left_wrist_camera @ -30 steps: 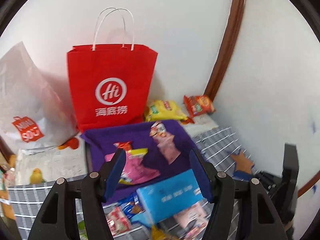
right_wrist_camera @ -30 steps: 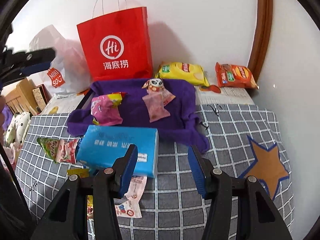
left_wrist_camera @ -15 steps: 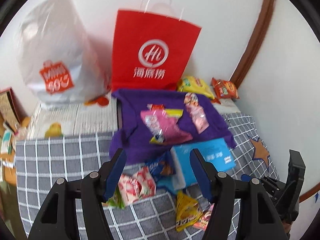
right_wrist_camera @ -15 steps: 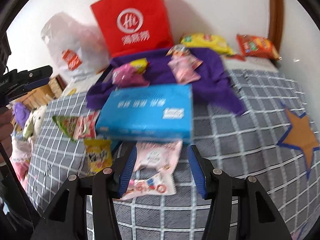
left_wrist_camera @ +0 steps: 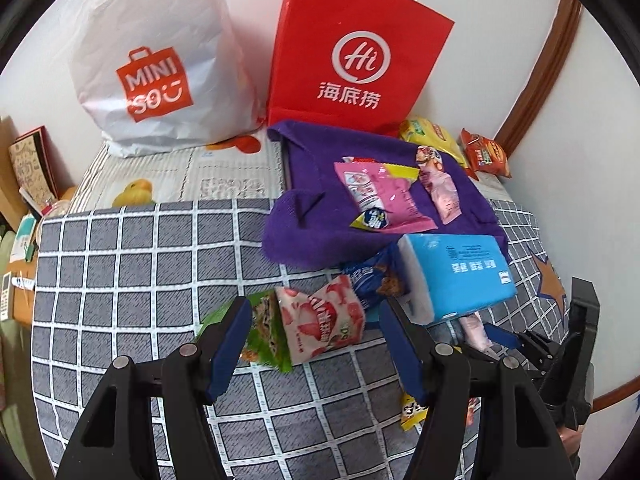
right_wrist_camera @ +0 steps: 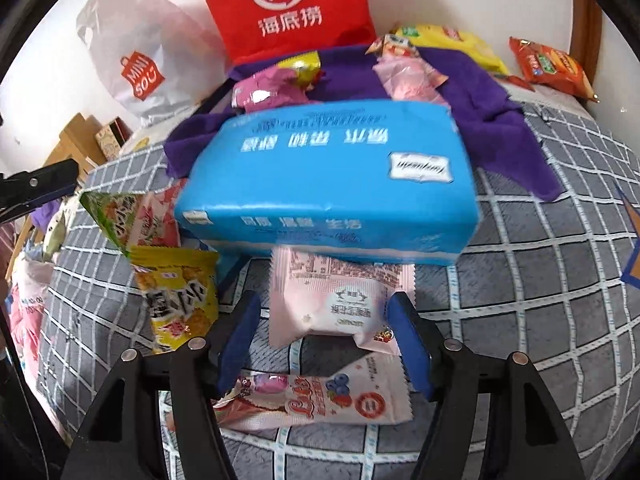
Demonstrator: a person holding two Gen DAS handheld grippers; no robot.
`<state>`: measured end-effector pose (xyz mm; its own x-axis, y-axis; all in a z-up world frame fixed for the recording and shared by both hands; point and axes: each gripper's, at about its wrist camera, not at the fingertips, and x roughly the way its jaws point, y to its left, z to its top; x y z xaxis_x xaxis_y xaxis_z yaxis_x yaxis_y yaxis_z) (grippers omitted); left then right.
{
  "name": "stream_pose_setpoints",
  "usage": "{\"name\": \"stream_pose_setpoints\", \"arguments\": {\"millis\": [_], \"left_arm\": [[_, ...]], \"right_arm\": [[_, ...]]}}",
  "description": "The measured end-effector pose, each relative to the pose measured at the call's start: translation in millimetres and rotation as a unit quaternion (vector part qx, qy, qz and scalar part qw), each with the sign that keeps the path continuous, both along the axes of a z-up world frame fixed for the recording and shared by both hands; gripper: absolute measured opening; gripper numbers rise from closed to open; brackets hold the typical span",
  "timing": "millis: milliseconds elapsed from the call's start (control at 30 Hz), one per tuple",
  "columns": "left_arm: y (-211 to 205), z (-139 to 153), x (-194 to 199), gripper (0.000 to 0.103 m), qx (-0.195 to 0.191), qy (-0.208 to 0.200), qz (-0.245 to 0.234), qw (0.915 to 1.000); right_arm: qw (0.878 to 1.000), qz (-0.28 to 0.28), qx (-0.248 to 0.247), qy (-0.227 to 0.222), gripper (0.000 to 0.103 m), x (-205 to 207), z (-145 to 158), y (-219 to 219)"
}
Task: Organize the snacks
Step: 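Grasp pink-white candy packet with right tool while left tool grasps green snack bag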
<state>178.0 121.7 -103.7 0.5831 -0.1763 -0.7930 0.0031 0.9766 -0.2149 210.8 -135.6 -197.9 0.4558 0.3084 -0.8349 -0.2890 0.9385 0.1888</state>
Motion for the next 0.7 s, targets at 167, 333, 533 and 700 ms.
{"name": "stream_pose_setpoints", "arguments": {"millis": [167, 333, 533, 700], "left_arm": [[5, -10, 2, 0.064, -0.002, 0.009, 0.007, 0.9999], [15, -19, 3, 0.064, -0.009, 0.014, 0.017, 0.9997], [26, -25, 5, 0.064, -0.009, 0.015, 0.033, 0.9993], [28, -42, 15, 0.064, 0.015, 0.040, 0.050, 0.9979]], "right_arm": [[1.000, 0.010, -0.022, -0.017, 0.071, -1, -3, 7], [0.998, 0.009, -0.049, -0.030, 0.048, -1, -2, 3], [0.999, 0.009, -0.025, -0.028, 0.038, -2, 3, -9], [0.999, 0.003, -0.010, -0.032, 0.035, -3, 7, -15]]}}
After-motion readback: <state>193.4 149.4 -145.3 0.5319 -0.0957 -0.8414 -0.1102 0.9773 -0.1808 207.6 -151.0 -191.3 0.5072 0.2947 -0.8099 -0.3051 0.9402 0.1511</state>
